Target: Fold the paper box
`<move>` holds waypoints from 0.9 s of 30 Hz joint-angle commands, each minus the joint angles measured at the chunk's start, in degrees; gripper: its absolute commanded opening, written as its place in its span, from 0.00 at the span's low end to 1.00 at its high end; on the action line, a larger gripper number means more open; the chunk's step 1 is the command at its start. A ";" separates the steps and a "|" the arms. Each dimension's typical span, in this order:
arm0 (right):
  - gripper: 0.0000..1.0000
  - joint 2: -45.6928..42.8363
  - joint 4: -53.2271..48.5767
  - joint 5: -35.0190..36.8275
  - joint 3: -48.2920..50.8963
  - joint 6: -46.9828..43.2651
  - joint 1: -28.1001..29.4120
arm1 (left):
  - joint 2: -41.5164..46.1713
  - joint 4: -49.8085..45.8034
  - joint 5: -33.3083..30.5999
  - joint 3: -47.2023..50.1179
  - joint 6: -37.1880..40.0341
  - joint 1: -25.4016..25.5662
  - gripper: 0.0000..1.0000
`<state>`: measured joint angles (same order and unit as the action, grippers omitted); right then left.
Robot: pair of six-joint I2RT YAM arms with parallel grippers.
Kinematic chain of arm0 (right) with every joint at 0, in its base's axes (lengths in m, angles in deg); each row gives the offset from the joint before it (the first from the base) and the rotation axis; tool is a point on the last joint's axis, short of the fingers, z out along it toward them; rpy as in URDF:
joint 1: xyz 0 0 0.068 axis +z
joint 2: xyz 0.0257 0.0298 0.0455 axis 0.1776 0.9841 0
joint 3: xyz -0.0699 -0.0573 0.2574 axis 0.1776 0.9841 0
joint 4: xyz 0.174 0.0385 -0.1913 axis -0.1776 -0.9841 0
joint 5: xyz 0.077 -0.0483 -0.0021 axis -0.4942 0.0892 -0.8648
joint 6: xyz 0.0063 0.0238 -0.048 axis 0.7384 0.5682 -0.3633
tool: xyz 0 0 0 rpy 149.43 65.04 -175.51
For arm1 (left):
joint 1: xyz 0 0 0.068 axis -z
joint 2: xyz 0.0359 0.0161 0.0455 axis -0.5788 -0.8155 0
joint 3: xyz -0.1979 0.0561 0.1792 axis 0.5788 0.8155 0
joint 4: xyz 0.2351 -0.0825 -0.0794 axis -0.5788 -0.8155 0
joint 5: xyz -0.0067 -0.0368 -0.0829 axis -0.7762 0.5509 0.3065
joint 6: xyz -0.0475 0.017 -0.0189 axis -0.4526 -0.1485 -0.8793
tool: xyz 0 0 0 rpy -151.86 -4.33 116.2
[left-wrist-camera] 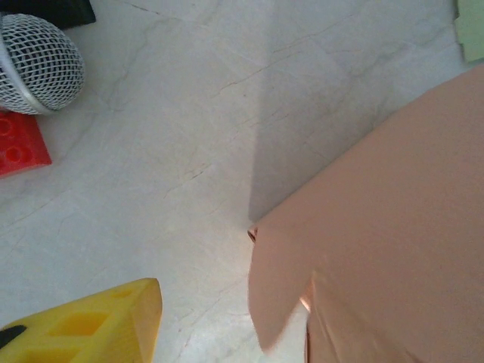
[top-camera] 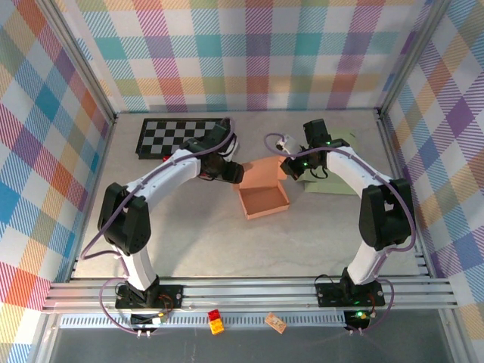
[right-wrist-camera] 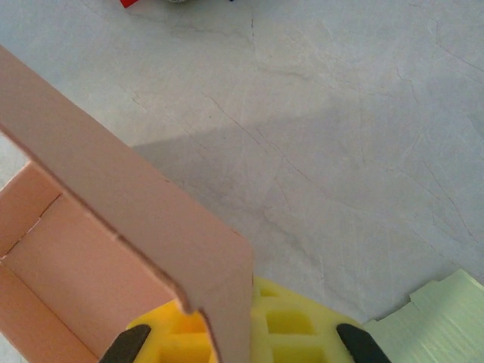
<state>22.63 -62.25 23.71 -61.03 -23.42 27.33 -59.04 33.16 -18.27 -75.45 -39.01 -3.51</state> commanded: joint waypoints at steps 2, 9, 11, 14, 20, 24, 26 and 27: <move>0.00 -1.39 -1.71 0.09 -1.66 1.45 0.62 | 2.15 -4.10 4.81 -0.14 2.60 -1.00 0.57; 0.00 -1.08 -1.36 0.87 -1.66 3.45 1.12 | -1.23 -6.80 5.85 -4.35 6.21 -0.58 0.47; 0.00 -1.02 -1.35 0.96 -1.68 3.86 1.16 | -1.81 -7.28 5.67 -4.45 6.67 -0.49 0.45; 0.00 -1.07 -1.36 0.78 -1.60 4.08 1.24 | -2.32 -6.80 5.63 -4.13 6.85 -0.31 0.41; 0.00 -0.98 -1.20 1.09 -1.47 4.76 1.31 | -3.28 -5.98 3.47 -3.93 6.02 0.49 0.27; 0.00 -1.02 -1.29 1.05 -1.67 4.86 1.41 | -3.12 -4.80 2.23 -3.39 5.66 0.58 0.23; 0.00 -1.02 -1.35 1.05 -1.77 4.74 1.46 | -3.42 -4.35 1.90 -3.78 5.70 0.58 0.23; 0.00 -1.01 -1.35 1.20 -1.88 4.74 1.61 | -3.60 -4.18 1.82 -4.00 5.63 0.58 0.22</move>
<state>22.63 -62.39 25.23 -61.35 -19.12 28.32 -62.23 28.13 -15.17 -78.55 -33.05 -3.18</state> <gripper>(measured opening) 0.068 0.223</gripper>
